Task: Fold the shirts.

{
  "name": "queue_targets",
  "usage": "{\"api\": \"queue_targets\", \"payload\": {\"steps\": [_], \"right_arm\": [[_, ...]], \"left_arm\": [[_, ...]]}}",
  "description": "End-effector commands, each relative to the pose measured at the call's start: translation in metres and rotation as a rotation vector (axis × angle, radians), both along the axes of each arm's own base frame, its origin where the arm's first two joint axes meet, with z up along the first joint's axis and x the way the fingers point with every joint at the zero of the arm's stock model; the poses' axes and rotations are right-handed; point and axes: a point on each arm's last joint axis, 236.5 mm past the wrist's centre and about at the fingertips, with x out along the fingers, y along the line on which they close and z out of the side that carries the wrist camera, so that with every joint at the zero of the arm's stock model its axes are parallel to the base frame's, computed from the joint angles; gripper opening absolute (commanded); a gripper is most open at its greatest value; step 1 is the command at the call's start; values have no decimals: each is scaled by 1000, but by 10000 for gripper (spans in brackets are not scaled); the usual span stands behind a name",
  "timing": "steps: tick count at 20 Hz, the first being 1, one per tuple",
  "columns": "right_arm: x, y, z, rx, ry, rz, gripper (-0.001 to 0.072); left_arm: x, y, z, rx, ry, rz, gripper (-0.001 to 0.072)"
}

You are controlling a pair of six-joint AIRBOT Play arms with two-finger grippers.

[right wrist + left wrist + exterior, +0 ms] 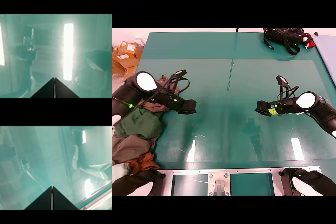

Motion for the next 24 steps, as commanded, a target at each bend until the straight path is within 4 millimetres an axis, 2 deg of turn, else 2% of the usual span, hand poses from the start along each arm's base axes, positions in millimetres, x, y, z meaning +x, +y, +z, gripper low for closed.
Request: {"api": "queue_targets", "payload": {"steps": [1,17,21,24], "right_arm": [[0,0,0,0,0,1,16],[0,0,0,0,-1,1,16],[4,0,2,0,-19,-8,16],[10,-1,4,3,-40,-20,16]], "left_arm": [[0,0,0,0,-1,0,20],[1,0,0,0,-4,1,20],[26,-2,6,-18,-97,55,20],[60,-1,17,-40,-226,128,20]]}}
